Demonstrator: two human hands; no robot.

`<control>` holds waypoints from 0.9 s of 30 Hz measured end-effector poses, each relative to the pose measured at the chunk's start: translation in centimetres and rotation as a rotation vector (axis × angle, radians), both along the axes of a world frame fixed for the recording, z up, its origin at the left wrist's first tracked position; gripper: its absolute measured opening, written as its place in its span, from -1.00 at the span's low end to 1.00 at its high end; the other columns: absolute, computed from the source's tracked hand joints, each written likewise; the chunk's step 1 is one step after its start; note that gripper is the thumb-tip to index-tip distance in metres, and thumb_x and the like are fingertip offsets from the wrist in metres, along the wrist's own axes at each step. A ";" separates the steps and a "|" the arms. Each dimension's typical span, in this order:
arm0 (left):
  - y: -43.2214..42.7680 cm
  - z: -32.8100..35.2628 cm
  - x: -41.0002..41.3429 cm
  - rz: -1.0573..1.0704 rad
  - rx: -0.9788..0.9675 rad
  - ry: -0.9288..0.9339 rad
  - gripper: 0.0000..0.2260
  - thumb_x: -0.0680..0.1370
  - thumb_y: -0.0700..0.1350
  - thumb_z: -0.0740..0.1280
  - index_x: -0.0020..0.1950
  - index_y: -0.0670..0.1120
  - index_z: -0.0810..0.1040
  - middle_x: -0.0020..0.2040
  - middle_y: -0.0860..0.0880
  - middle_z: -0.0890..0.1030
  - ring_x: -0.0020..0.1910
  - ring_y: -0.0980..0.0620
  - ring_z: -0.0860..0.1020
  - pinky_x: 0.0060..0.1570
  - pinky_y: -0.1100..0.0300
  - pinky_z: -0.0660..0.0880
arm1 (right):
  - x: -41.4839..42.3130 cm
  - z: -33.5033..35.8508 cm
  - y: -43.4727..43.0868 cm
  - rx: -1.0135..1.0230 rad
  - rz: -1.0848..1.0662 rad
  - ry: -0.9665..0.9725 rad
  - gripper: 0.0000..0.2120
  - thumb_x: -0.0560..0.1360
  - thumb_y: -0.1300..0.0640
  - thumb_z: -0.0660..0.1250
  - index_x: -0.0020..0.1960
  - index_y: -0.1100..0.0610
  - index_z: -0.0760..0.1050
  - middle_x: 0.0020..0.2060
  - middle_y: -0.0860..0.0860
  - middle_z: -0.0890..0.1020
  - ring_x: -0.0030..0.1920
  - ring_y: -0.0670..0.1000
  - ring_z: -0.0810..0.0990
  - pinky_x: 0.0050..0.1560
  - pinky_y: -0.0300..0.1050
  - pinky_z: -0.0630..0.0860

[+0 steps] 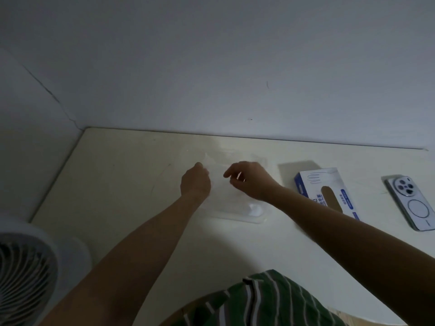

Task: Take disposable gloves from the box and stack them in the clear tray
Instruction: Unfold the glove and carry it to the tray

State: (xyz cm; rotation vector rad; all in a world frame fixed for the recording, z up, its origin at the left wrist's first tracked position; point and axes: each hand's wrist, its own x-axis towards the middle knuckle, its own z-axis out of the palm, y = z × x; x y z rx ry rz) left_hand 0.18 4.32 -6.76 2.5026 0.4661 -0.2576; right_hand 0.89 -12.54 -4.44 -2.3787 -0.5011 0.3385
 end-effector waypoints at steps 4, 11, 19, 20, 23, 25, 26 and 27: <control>0.0 0.1 -0.2 -0.069 0.135 -0.016 -0.80 0.62 -0.21 0.13 0.22 -0.20 0.42 0.14 -0.20 0.54 0.10 -0.20 0.53 -0.04 0.08 0.40 | -0.1 -1.7 0.7 -0.192 0.029 0.135 -0.62 0.53 0.21 0.34 0.33 0.03 0.47 0.08 0.05 0.60 0.01 0.02 0.59 0.13 -0.09 0.52; -1.0 1.2 -1.0 -0.417 0.415 -0.352 -0.83 0.52 -0.16 0.29 0.10 -0.10 0.51 0.05 -0.09 0.52 0.01 -0.09 0.48 -0.04 0.12 0.42 | 0.0 -3.3 2.9 -0.188 0.066 0.277 -0.40 0.47 0.28 0.39 0.46 0.07 0.31 0.25 0.09 0.51 0.12 0.05 0.56 0.14 -0.10 0.50; 0.2 -1.9 -0.3 -0.429 0.175 0.326 -0.33 0.55 0.02 0.32 0.55 -0.06 0.04 0.37 -0.27 0.22 0.28 -0.30 0.42 0.19 -0.02 0.41 | 0.6 -3.9 2.1 -0.285 0.015 0.365 -0.22 0.45 0.21 0.45 0.55 0.11 0.13 0.36 0.17 0.36 0.32 0.15 0.42 0.27 -0.07 0.44; 0.3 -2.2 -0.1 -0.441 0.170 0.348 -0.28 0.55 0.01 0.32 0.57 -0.03 -0.03 0.38 -0.28 0.19 0.29 -0.31 0.41 0.21 -0.02 0.41 | 0.8 -3.9 2.1 -0.323 0.012 0.379 -0.17 0.43 0.16 0.47 0.56 0.10 0.09 0.37 0.19 0.31 0.35 0.16 0.38 0.29 -0.04 0.43; 0.5 -2.9 0.3 -0.451 0.190 0.412 -0.16 0.52 0.02 0.37 0.58 0.04 -0.16 0.42 -0.28 0.09 0.35 -0.32 0.34 0.25 -0.03 0.39 | 1.2 -4.4 2.1 -0.444 0.059 0.418 -0.12 0.46 -0.04 0.44 0.57 0.03 -0.04 0.42 0.19 0.18 0.40 0.22 0.29 0.32 0.07 0.41; 0.7 -3.6 0.5 -0.435 0.191 0.437 -0.12 0.49 0.06 0.40 0.57 0.07 -0.17 0.43 -0.26 0.06 0.38 -0.31 0.30 0.28 -0.03 0.37 | 1.4 -5.3 2.1 -0.504 0.140 0.405 -0.20 0.54 -0.14 0.31 0.57 0.02 -0.09 0.46 0.17 0.12 0.43 0.24 0.24 0.33 0.10 0.38; 0.8 -3.9 0.6 -0.427 0.187 0.441 -0.11 0.48 0.07 0.42 0.56 0.08 -0.17 0.43 -0.25 0.06 0.38 -0.30 0.29 0.29 -0.03 0.38 | 1.4 -5.6 2.2 -0.513 0.136 0.423 -0.21 0.55 -0.14 0.29 0.57 0.03 -0.10 0.48 0.17 0.11 0.44 0.25 0.22 0.33 0.12 0.35; 0.9 -4.3 0.7 -0.421 0.184 0.444 -0.09 0.46 0.08 0.43 0.56 0.09 -0.17 0.43 -0.24 0.06 0.38 -0.30 0.29 0.29 -0.03 0.38 | 1.6 -6.0 2.3 -0.521 0.107 0.481 -0.18 0.54 -0.09 0.34 0.57 0.02 -0.11 0.49 0.18 0.09 0.45 0.27 0.20 0.36 0.13 0.31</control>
